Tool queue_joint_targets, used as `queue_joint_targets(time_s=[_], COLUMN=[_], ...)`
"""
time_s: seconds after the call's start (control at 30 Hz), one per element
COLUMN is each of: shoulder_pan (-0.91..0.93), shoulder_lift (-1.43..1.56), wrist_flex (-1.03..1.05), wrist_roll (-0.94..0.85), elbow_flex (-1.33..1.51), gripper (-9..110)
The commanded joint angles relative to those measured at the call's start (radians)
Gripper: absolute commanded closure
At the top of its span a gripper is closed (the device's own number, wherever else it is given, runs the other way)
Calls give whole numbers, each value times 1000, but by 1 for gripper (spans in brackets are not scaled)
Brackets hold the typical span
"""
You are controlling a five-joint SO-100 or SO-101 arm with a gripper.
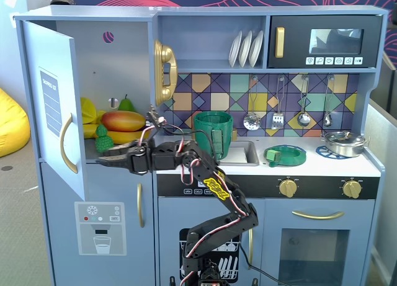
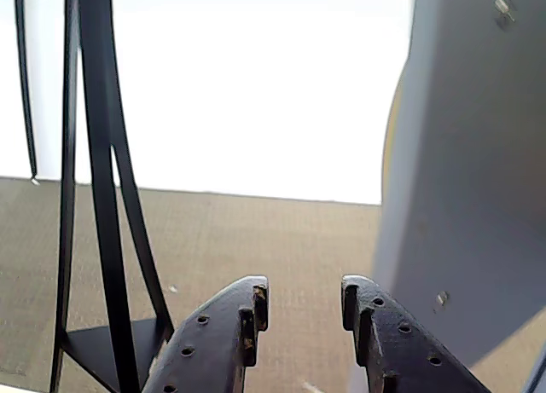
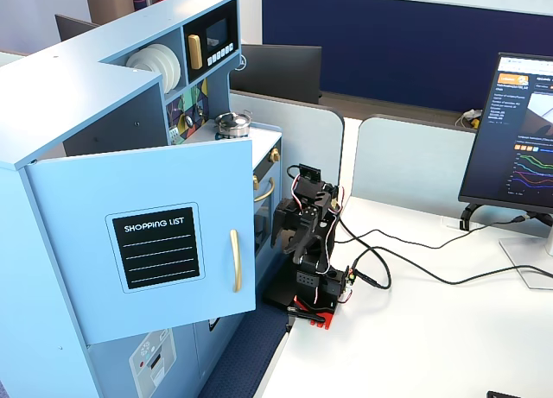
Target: Close the left cabinet door
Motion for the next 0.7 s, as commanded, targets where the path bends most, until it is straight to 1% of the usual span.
queue_joint_targets(time_s=[0.0, 0.33, 0.67], shoulder_pan=[-51, -167, -204], shoulder_lift=[-75, -264, -508], wrist_flex=[-61, -193, -270], wrist_roll=[-52, -114, -126], elbow_flex=[-106, -189, -359], gripper=[102, 102, 102])
